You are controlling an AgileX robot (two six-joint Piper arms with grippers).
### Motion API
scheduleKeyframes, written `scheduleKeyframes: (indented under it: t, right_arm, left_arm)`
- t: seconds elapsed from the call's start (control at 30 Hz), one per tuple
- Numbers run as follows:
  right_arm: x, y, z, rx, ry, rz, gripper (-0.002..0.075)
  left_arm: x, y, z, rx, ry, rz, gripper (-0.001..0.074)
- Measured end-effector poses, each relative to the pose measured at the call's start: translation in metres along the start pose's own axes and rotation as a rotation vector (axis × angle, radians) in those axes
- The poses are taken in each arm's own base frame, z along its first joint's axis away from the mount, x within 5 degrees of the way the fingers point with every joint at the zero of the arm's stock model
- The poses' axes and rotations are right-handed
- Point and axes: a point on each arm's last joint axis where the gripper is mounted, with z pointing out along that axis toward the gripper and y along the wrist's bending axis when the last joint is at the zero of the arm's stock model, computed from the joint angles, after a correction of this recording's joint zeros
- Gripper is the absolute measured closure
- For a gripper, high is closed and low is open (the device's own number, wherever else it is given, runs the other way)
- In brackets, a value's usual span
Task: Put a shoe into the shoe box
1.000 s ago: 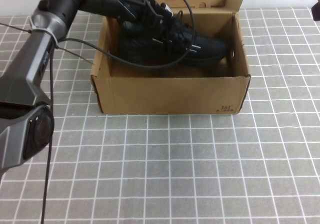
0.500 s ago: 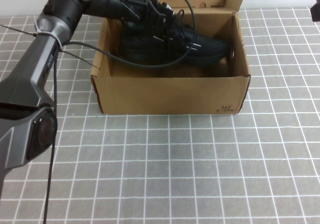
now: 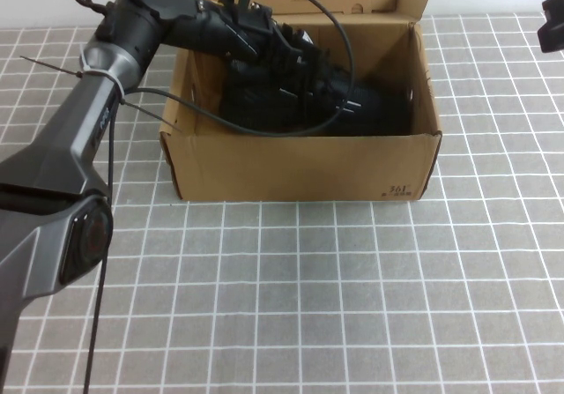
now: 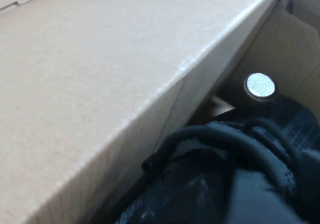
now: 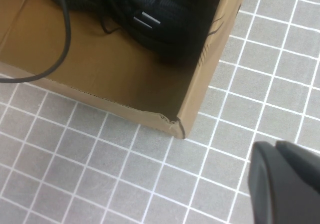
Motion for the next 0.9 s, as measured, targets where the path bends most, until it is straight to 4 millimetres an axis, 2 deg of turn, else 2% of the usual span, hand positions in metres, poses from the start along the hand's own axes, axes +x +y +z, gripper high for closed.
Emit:
scheduleKeyframes:
  t: [0.13,0.2,0.33,0.6,0.67,0.73,0.8,0.9]
  right_arm:
    - [0.000,0.000,0.000,-0.001,0.000,0.001,0.0742]
    - [0.000,0.000,0.000,-0.002,0.004,0.001,0.0742]
    - [0.001,0.000,0.000,-0.005,0.014,0.001,0.0742]
    - [0.002,0.001,0.000,-0.010,0.019,0.003,0.0742]
    - [0.002,0.001,0.000,-0.010,0.021,0.002,0.0742]
    - [0.002,0.001,0.000,-0.014,0.022,0.004,0.0742]
    - [0.002,0.003,-0.003,-0.016,0.018,0.002,0.0742]
    - [0.003,0.007,-0.014,-0.021,-0.002,-0.005,0.0742]
  left_arm:
    - [0.000,0.000,0.000,0.001,-0.001,-0.001,0.0265]
    - [-0.001,0.000,0.000,0.001,-0.007,-0.005,0.0206]
    - [-0.011,-0.003,-0.008,-0.011,-0.028,0.011,0.0164]
    - [-0.053,-0.022,-0.044,-0.023,-0.096,0.100,0.0157]
    - [-0.061,-0.027,-0.053,-0.019,-0.109,0.122,0.0169]
    - [-0.069,-0.033,-0.061,-0.014,-0.118,0.143,0.0223]
    - [-0.076,-0.038,-0.070,-0.007,-0.123,0.162,0.0346]
    - [-0.086,-0.045,-0.090,0.007,-0.116,0.184,0.0589]
